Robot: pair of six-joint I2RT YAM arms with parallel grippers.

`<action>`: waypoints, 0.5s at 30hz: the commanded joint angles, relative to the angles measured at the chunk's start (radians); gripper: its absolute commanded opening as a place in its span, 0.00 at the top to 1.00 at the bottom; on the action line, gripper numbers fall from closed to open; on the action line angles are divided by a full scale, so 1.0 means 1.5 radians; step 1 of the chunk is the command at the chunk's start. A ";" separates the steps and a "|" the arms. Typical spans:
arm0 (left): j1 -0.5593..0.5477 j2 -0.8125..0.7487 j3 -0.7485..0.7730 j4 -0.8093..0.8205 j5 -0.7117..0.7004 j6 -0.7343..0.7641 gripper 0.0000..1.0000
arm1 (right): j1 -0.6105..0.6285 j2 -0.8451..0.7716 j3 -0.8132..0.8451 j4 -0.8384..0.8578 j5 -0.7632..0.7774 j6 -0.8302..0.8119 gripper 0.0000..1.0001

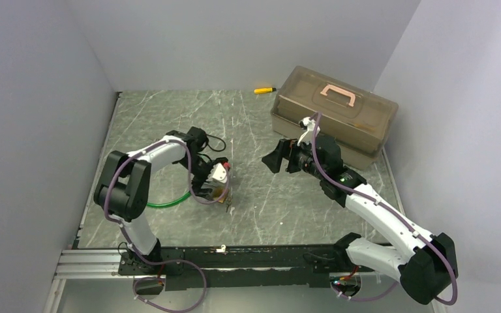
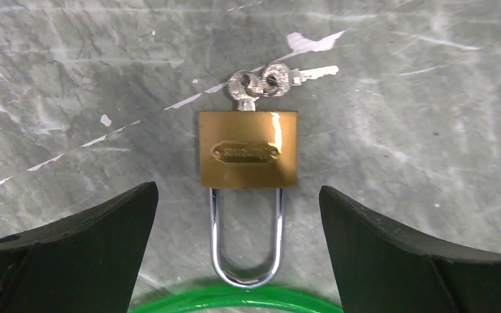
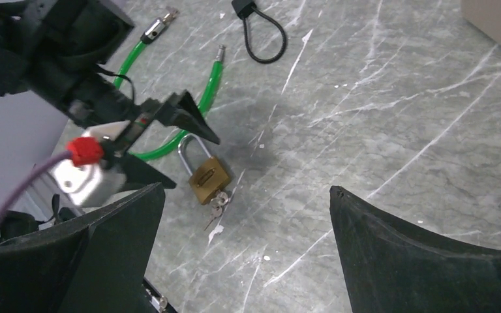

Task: Unlock with the key
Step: Pick up the lock from the center of the board.

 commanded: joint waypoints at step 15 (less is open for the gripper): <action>-0.115 -0.010 -0.121 0.263 -0.233 -0.169 0.17 | -0.026 -0.019 0.059 -0.001 -0.045 -0.013 0.00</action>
